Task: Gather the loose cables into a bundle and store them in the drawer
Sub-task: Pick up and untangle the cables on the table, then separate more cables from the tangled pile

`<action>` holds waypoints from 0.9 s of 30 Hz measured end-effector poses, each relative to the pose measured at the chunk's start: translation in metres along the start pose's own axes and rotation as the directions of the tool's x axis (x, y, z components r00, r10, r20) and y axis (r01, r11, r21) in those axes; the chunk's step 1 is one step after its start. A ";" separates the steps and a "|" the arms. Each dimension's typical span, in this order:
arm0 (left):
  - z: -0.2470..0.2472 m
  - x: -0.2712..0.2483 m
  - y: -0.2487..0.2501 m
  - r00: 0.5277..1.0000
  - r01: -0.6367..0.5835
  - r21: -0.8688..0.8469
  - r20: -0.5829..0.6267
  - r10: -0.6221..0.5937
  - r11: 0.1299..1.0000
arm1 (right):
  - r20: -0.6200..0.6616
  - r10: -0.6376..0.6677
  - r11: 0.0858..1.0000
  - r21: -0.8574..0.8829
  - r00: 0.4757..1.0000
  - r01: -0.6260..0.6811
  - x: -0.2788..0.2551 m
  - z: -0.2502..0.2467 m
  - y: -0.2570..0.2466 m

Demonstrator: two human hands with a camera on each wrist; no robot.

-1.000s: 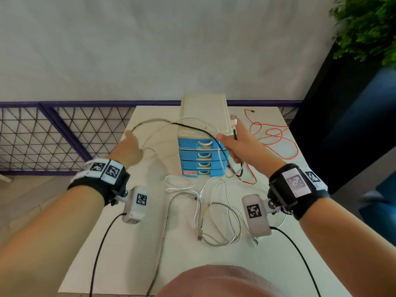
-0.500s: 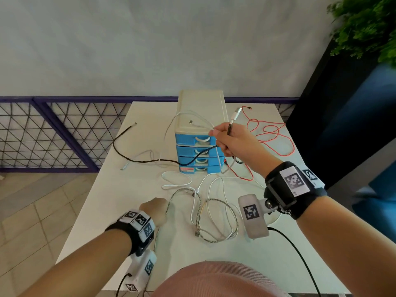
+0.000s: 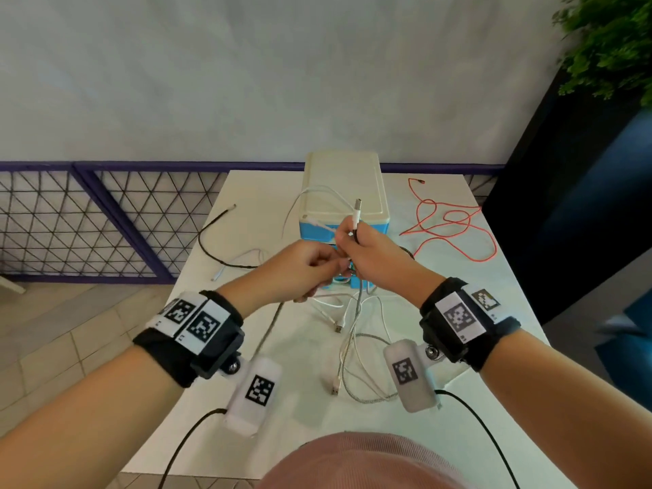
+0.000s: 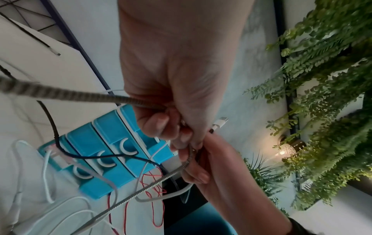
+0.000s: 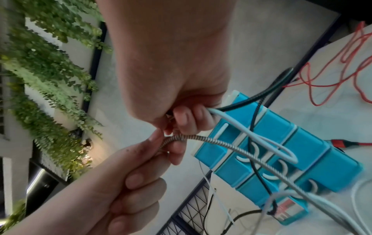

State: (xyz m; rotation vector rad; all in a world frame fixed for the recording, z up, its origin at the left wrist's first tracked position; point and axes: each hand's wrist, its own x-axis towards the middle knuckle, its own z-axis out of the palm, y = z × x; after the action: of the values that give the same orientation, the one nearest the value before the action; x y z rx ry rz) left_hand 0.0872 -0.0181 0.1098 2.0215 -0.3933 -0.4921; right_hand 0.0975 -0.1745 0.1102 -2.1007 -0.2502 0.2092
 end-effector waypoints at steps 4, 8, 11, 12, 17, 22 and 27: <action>-0.007 0.003 0.000 0.995 0.032 -0.094 -0.092 -0.041 0.995 | 0.054 -0.018 0.998 -0.065 0.998 0.022 -0.004 -0.008 -0.006; -0.028 0.002 -0.015 0.989 0.081 -0.095 -0.116 -0.092 0.992 | -0.105 0.012 0.983 -0.183 0.994 -0.031 0.000 -0.026 0.005; -0.044 -0.006 -0.033 0.988 0.129 -0.098 -0.075 -0.136 0.987 | -0.299 0.059 0.985 -0.136 0.952 -0.103 0.008 -0.049 0.023; -0.049 -0.010 -0.038 0.987 0.140 -0.149 -0.057 -0.150 0.979 | -0.358 0.070 0.980 -0.152 0.931 -0.132 0.010 -0.057 0.028; -0.069 -0.017 -0.059 0.975 0.217 -0.024 -0.035 -0.217 0.976 | -0.501 0.129 0.972 -0.107 0.856 -0.209 0.006 -0.079 0.050; -0.080 -0.019 -0.054 0.980 0.201 0.572 -0.120 -0.161 0.795 | -0.529 0.111 0.973 -0.115 0.841 -0.201 0.005 -0.075 0.047; -0.056 0.000 -0.011 0.975 -0.001 0.747 -0.148 0.168 0.664 | -0.299 0.112 0.937 0.348 0.948 -0.001 0.010 -0.048 0.010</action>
State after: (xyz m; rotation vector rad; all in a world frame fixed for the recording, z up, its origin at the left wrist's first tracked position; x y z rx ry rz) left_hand 0.1161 0.0290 0.1248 2.8072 -0.6322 -0.0272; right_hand 0.1203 -0.2160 0.1260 -1.7594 0.0402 -0.0494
